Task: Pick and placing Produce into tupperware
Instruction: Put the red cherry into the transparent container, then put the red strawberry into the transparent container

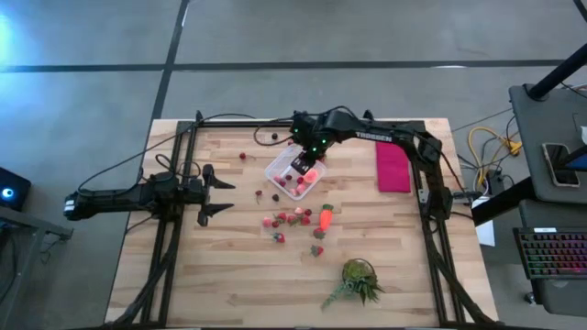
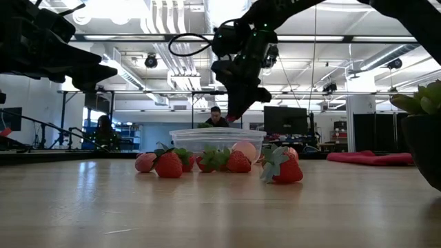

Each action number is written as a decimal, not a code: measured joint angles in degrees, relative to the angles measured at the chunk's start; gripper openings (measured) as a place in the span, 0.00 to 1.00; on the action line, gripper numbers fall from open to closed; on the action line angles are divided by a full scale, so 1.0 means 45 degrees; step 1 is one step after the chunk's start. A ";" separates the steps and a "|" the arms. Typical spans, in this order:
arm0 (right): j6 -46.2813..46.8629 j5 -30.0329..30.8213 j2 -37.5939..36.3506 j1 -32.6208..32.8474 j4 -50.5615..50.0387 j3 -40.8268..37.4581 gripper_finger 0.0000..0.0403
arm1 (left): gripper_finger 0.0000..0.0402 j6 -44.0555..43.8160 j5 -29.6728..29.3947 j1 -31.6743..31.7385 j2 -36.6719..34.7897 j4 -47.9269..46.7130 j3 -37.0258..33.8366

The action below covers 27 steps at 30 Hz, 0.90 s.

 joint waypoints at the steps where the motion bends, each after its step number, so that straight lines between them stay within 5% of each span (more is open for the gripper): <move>1: 0.0128 0.0008 0.0057 0.0066 0.0006 0.0000 0.24 | 0.64 0.0000 -0.0002 0.0001 0.0000 0.0003 0.0000; 12: 0.1639 0.0453 0.0404 0.0803 0.0316 -0.0010 0.49 | 0.64 -0.0002 -0.0005 0.0002 -0.0002 -0.0001 -0.0003; 27: 0.1653 0.0427 0.0316 0.0846 0.0522 -0.0010 0.50 | 0.64 -0.0002 -0.0005 -0.0001 -0.0002 -0.0001 -0.0005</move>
